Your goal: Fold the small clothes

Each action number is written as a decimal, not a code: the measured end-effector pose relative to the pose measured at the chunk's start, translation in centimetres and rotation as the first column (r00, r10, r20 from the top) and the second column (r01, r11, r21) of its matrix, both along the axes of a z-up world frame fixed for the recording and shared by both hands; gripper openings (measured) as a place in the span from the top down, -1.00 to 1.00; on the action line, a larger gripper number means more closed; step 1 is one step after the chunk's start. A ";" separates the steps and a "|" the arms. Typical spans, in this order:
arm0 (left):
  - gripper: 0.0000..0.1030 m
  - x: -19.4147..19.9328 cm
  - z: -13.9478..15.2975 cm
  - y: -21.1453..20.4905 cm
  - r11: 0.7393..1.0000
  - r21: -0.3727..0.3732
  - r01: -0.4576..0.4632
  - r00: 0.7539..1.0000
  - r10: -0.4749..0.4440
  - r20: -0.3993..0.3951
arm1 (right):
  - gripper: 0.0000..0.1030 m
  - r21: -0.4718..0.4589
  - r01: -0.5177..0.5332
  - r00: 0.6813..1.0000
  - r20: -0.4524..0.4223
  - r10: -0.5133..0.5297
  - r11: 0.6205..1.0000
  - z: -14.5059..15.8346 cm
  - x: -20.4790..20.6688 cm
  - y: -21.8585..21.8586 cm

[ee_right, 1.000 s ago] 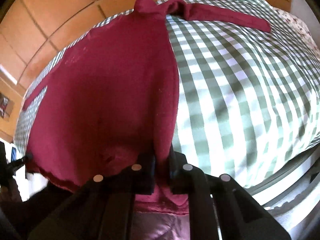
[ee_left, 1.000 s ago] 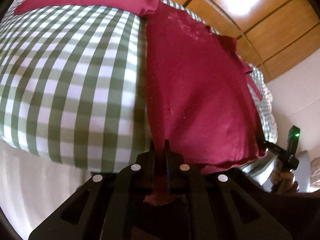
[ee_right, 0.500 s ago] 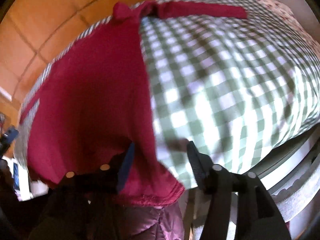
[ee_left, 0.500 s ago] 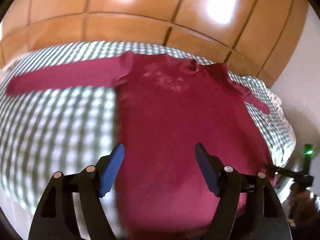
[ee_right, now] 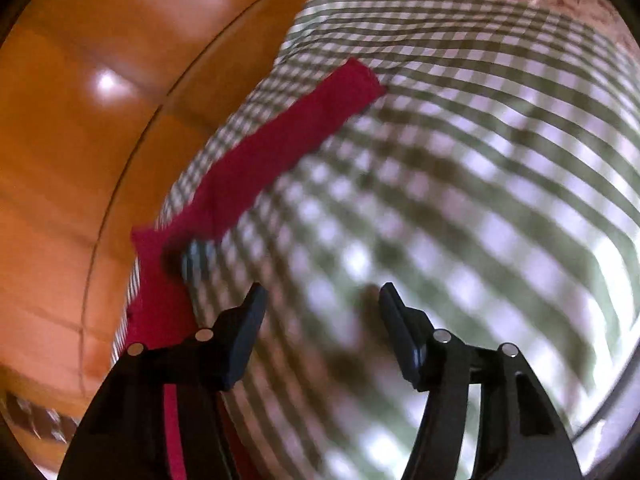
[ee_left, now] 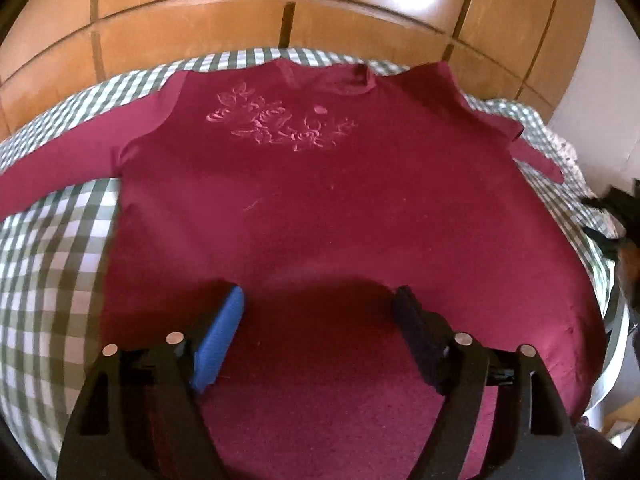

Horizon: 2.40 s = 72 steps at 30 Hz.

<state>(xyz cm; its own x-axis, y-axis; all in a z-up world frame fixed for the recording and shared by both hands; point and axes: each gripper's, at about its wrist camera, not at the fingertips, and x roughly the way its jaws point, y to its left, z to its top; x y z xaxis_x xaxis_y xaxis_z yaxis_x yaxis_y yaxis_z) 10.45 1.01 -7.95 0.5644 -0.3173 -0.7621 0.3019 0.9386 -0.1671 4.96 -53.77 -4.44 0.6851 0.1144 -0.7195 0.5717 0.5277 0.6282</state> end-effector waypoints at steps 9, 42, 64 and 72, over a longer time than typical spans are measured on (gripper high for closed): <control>-0.71 -0.3 -0.6 -1.2 1.000 0.029 -0.007 1.000 0.006 0.031 | -0.11 0.073 0.167 0.986 -0.004 -0.168 0.983 -1.8 8.6 -7.0; -0.76 0.1 -1.0 -0.8 1.000 0.017 -0.001 0.999 0.000 0.033 | -0.22 -0.138 -0.446 0.895 -0.043 0.445 0.884 1.5 3.2 7.5; -0.76 0.6 0.5 2.3 0.991 -0.057 -0.122 0.992 0.122 0.000 | 0.61 -0.224 -0.634 0.770 -0.271 0.578 0.740 0.9 -9.8 18.4; -0.91 0.2 -0.8 1.2 0.997 0.018 -0.080 0.996 0.080 0.026 | -0.22 -0.186 -0.264 0.964 -0.080 0.253 0.947 3.2 -5.6 6.6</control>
